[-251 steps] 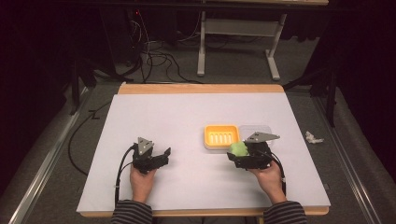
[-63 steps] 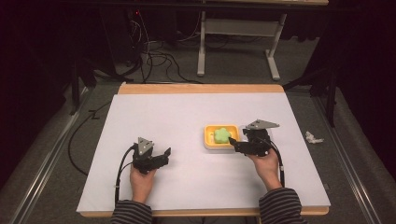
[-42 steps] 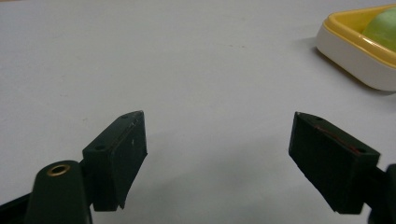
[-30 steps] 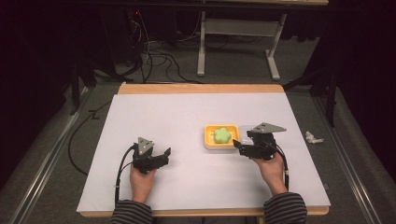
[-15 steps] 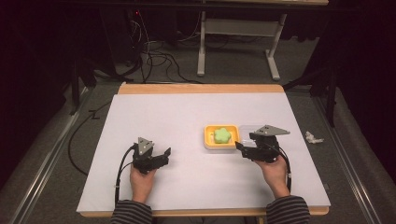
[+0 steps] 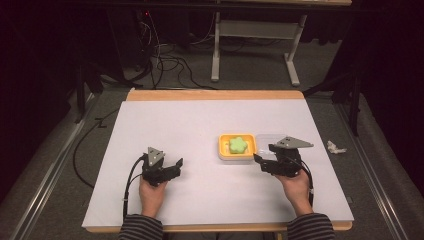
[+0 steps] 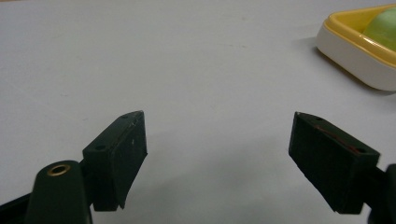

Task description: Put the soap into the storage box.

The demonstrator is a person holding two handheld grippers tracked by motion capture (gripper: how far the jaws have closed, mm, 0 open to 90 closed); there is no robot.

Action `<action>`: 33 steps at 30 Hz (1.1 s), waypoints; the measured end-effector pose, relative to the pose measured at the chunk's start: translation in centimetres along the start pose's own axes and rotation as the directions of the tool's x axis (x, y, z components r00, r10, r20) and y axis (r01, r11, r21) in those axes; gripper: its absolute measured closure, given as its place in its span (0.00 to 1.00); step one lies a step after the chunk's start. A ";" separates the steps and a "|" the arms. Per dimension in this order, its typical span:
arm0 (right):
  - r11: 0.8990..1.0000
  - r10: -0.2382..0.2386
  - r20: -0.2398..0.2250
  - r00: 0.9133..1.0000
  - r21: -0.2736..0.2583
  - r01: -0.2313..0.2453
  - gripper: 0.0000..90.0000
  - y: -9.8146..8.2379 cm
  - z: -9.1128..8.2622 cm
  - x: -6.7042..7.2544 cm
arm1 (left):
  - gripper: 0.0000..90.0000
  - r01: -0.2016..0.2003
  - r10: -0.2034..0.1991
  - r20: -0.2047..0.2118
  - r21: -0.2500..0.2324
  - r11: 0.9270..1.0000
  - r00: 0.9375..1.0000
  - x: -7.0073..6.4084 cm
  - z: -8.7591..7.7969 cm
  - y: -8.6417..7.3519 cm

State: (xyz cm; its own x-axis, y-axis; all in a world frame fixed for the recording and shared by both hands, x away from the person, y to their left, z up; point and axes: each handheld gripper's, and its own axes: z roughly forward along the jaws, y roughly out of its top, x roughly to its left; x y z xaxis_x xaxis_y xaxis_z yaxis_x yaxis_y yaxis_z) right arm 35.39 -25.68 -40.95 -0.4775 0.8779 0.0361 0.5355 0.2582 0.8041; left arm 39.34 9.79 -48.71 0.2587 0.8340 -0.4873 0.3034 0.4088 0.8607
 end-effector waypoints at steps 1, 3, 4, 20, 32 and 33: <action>1.000 -0.002 0.001 1.000 0.000 0.002 0.35 -0.1 0.0 0.0 | 0.22 -0.001 0.001 0.000 0.001 1.000 1.000 0.0 0.0 0.0; 1.000 0.001 0.001 1.000 0.003 -0.001 0.35 -0.2 0.0 0.0 | 0.22 -0.001 0.001 0.000 0.001 1.000 1.000 0.0 0.0 0.0; 1.000 0.000 0.002 1.000 0.003 0.000 0.35 -0.2 0.0 -0.1 | 0.22 0.000 0.000 0.000 0.001 1.000 1.000 0.0 0.0 0.0; 1.000 0.010 0.001 1.000 -0.004 -0.010 0.35 -0.9 -0.4 0.1 | 0.22 -0.001 0.001 0.000 0.000 1.000 1.000 0.0 0.0 0.0; 1.000 0.020 -0.004 1.000 -0.011 -0.020 0.35 -1.5 -0.6 0.1 | 0.22 -0.002 0.002 -0.001 0.001 1.000 1.000 0.0 0.0 0.0; 1.000 0.024 -0.004 1.000 -0.012 -0.024 0.35 -1.6 -0.7 0.1 | 0.22 -0.003 0.003 -0.001 0.001 1.000 1.000 0.0 0.0 0.0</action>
State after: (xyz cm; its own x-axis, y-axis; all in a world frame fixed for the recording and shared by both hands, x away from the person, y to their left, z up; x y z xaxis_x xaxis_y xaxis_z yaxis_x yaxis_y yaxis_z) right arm 34.03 -26.27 -41.84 -0.4677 0.8820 0.0576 0.5384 0.2326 0.8099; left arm 39.34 9.77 -48.72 0.2589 0.8356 -0.4846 0.3038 0.4058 0.8620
